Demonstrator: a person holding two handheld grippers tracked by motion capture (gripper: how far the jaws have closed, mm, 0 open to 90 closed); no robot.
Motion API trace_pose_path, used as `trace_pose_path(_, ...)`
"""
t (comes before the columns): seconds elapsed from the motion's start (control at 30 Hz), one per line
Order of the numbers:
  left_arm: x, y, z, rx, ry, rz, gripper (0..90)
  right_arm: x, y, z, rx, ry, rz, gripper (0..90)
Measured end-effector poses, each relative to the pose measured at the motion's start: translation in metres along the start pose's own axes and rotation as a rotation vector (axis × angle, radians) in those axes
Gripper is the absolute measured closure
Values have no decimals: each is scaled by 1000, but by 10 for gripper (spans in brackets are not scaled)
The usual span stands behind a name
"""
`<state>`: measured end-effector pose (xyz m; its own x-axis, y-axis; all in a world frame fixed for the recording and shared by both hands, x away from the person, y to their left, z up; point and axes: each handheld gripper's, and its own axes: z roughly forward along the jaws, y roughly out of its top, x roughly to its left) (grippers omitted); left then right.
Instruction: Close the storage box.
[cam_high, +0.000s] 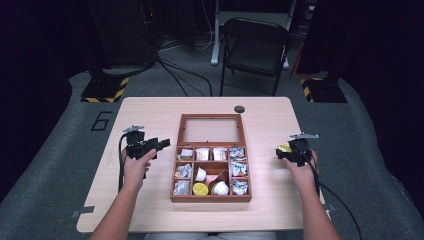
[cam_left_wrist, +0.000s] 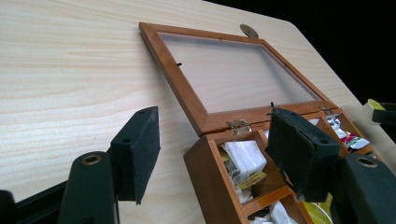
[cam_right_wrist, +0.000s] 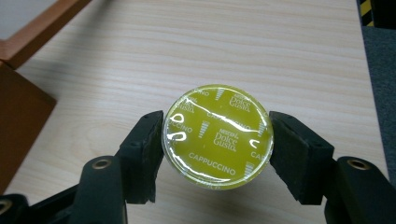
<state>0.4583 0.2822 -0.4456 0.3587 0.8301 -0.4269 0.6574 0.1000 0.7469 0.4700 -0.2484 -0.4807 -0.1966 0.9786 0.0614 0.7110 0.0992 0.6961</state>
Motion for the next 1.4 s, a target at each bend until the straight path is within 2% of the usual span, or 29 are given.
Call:
trace_pose_path(0.27, 0, 0, 0, 0, 1, -5, 343, -9, -8, 8, 32, -34, 20, 374)
trace_pose_path(0.3, 1, 0, 1, -2, 1, 0, 343, -10, -9, 9, 27, -35, 13, 373)
trace_pose_path(0.5, 0, 0, 2, 0, -2, -3, 343, -13, -11, 8, 17, -24, 42, 365)
trace_pose_path(0.57, 0, 0, 2, 1, -1, -2, 343, -12, -11, 9, 28, -32, 44, 339)
trace_pose_path(0.8, 1, 0, 2, 2, 0, -2, 343, -10, -11, 10, 31, -40, 21, 307)
trace_pose_path(0.97, 0, 0, 2, 6, 2, -10, 343, -10, -9, 6, -9, -47, 14, 289)
trace_pose_path(1.03, 0, 0, 2, 6, 1, -5, 343, -9, -8, 3, -1, -52, 34, 282)
trace_pose_path(1.23, 1, 0, 3, 6, 2, -3, 343, -9, -4, -3, -49, -80, 17, 289)
trace_pose_path(1.4, 0, -1, 4, 5, -3, -1, 343, -6, -1, -8, -65, -74, 18, 291)
